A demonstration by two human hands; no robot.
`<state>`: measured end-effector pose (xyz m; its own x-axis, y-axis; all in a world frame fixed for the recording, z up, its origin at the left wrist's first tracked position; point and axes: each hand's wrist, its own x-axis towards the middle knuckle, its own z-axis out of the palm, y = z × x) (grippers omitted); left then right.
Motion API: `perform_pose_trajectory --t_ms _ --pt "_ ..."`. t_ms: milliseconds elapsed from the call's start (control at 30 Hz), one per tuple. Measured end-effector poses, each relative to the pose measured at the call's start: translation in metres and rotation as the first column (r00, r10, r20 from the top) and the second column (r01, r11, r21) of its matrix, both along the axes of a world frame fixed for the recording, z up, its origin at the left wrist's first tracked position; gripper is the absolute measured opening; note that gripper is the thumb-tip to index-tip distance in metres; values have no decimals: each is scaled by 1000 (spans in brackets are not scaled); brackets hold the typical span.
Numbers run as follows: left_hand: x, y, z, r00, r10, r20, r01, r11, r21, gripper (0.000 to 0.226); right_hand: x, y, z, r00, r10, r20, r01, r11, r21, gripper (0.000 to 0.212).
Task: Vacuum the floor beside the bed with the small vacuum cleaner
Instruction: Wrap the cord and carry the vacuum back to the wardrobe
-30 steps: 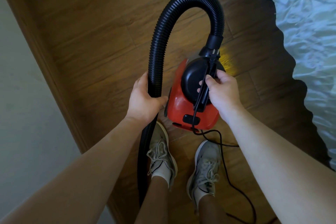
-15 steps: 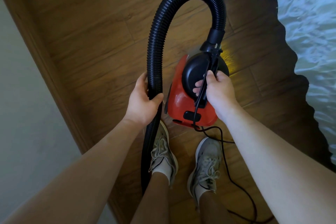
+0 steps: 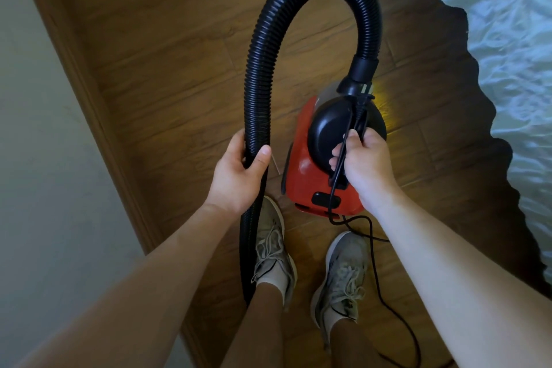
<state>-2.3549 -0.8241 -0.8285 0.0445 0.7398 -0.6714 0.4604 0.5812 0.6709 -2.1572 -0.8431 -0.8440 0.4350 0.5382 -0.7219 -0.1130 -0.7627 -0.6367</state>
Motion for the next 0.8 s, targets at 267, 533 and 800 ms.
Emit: perform_pose_trajectory --t_ms 267,533,800 --pt "-28 11 41 994 -82 -71 85 995 44 84 -4 17 44 997 79 12 -79 997 9 22" --pt "-29 32 123 995 13 -100 9 975 221 76 -12 48 123 975 215 46 -217 976 27 22" --pt "-24 57 228 974 117 -191 -27 908 418 65 -12 76 238 963 266 47 -270 953 138 23"
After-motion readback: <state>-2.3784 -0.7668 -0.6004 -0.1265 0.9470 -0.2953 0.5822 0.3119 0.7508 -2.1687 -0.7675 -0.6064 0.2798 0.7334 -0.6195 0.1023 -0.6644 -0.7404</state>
